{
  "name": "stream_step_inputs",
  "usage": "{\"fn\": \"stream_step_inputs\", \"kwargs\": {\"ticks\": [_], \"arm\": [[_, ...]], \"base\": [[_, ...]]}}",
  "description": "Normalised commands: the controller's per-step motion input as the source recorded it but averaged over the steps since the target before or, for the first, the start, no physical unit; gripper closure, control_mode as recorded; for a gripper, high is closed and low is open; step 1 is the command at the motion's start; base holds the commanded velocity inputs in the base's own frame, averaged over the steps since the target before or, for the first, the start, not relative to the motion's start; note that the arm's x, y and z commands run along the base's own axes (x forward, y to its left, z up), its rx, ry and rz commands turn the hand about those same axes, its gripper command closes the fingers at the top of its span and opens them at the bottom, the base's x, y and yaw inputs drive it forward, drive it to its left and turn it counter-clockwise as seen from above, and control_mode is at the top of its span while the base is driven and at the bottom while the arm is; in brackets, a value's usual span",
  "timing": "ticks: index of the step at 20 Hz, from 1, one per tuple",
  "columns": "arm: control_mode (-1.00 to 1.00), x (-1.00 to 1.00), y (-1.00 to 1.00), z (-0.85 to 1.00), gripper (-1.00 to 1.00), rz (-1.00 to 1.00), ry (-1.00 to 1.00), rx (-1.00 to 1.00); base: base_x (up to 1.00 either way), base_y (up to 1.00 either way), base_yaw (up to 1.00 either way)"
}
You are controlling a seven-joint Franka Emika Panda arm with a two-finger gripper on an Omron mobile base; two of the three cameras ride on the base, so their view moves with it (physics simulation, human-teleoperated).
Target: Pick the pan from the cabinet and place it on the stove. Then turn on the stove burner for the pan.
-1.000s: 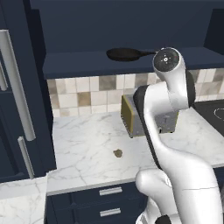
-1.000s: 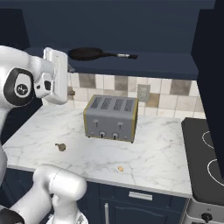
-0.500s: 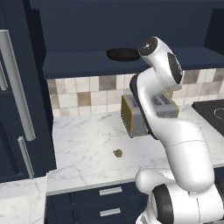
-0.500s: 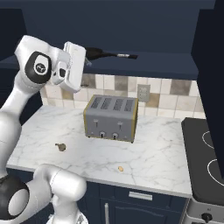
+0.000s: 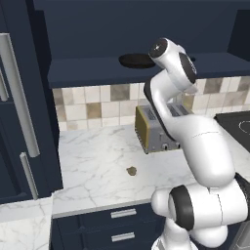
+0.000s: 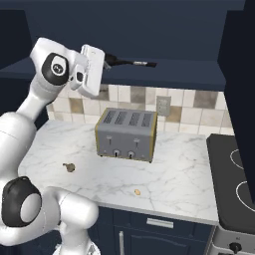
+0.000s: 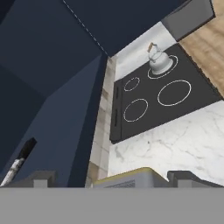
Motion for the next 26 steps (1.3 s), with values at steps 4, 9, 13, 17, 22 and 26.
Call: {"fn": "stream_step_inputs", "kwargs": {"ticks": [4,9,13,17,22,26], "arm": [[-1.0,0.35,-0.07,0.0,-1.0,0.02,0.0,0.0],[-1.0,0.4,-0.06,0.0,-1.0,0.03,0.0,0.0],[-1.0,0.44,-0.05,0.0,-1.0,0.02,0.0,0.0],[-1.0,0.46,-0.04,0.0,-1.0,0.01,0.0,0.0],[-1.0,0.38,-0.07,0.0,-1.0,0.0,0.0,-0.01],[-1.0,0.3,-0.03,0.0,-1.0,0.0,0.0,-0.03]], "base": [[0.0,0.0,0.0],[0.0,0.0,0.0],[0.0,0.0,0.0],[0.0,0.0,0.0],[0.0,0.0,0.0],[0.0,0.0,0.0]]}}
